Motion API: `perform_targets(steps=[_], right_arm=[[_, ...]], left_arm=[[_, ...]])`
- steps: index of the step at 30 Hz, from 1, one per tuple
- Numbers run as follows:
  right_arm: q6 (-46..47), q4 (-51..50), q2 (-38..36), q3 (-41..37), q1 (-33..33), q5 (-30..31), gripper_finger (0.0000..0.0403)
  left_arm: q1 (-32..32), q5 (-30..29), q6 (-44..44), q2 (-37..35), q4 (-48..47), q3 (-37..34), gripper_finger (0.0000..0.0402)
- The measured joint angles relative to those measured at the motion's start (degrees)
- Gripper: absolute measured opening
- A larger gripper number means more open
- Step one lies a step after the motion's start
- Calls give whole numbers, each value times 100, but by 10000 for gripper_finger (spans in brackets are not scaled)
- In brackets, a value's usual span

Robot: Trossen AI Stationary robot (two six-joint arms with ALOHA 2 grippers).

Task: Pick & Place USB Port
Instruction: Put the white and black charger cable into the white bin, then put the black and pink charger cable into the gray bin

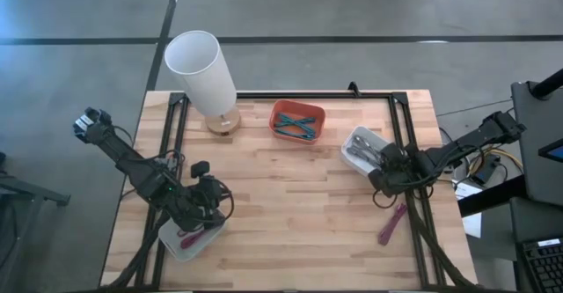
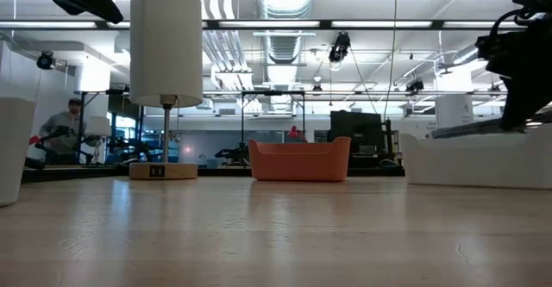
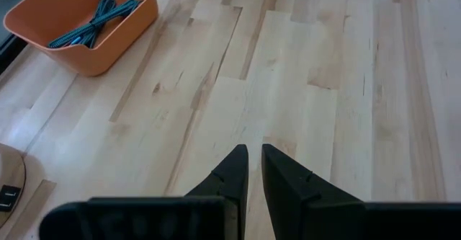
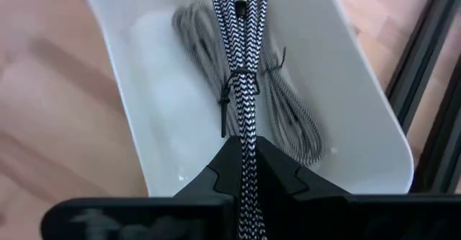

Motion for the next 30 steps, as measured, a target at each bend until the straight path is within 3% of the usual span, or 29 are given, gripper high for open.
perform_targets(steps=[5,16,30], right_arm=[[269,34,-2,2,-10,400,23],[206,250,37,-138,-10,405,26],[53,284,152,-149,-10,403,98]], left_arm=[[1,0,0,0,2,0,46],[0,0,-2,0,4,0,46],[1,0,-1,0,4,-2,46]])
